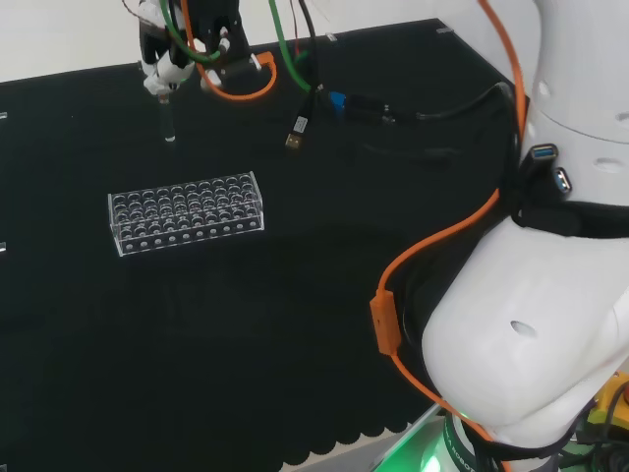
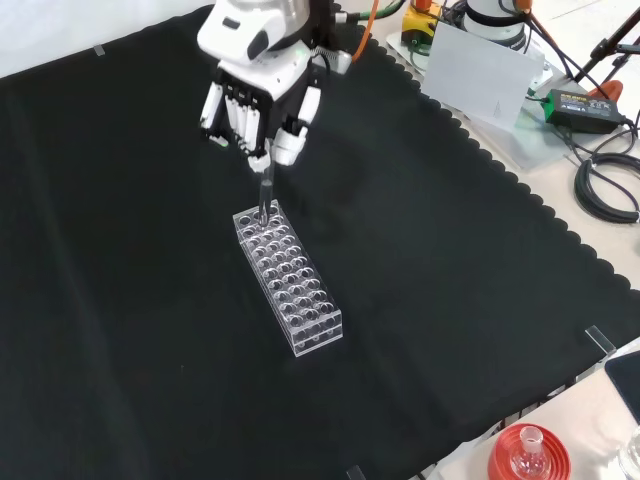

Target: Shake the test tube.

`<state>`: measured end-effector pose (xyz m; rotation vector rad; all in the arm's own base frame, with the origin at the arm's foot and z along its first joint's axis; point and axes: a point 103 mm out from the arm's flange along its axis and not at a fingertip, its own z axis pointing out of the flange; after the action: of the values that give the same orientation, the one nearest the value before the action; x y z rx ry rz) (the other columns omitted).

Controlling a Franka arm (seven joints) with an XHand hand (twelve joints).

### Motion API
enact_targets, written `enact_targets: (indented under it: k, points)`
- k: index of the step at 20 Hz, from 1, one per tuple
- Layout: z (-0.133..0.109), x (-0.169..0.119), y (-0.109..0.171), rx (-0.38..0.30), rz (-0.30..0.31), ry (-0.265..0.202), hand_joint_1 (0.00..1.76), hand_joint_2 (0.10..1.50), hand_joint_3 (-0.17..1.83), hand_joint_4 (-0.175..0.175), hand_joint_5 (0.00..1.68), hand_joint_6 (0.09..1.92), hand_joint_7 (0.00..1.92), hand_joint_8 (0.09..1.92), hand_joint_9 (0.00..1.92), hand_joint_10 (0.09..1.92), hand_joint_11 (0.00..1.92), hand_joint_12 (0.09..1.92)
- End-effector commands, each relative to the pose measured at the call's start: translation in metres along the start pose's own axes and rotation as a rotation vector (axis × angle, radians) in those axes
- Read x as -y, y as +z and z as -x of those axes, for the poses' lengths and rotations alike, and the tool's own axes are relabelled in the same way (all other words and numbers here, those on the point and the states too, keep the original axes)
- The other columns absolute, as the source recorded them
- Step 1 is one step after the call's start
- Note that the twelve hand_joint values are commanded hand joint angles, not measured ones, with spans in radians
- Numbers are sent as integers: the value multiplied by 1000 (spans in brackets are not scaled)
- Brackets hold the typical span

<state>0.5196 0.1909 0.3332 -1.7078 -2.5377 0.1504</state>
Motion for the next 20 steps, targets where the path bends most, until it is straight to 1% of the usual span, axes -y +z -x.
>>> enact_targets:
  k: [1,5,7,9,13,14,15,16,17,20]
  points:
    - [5,20,-12,-3,-1,16,1419,1041,-175,-175,1284,484,1387,625,1354,147,592,1289]
    - [11,24,-11,-21,-11,49,1419,1041,-175,-175,1286,482,1388,622,1357,142,591,1289]
    - [7,22,-11,-31,-13,40,1419,1041,-175,-175,1287,480,1389,620,1358,140,591,1289]
    - [-7,18,-10,-49,-11,9,1419,1040,-175,-175,1287,478,1390,619,1359,137,591,1289]
    - [-46,9,-10,-69,-2,-96,1419,1040,-175,-175,1289,475,1391,616,1362,131,590,1290]
    - [-52,8,-9,-68,-2,-111,1419,1039,-175,-175,1290,474,1392,616,1363,130,590,1290]
    - [-53,7,-9,-67,-4,-112,1419,1039,-175,-175,1290,473,1392,615,1364,128,590,1290]
    - [-51,6,-9,-67,-9,-103,1419,1039,-175,-175,1291,472,1393,614,1364,127,590,1290]
    - [-44,6,-8,-65,-12,-85,1420,1039,-175,-175,1291,471,1393,614,1365,125,590,1290]
    - [-10,11,-1,-28,-34,-4,1420,1039,-175,-175,1292,469,1393,613,1367,121,590,1291]
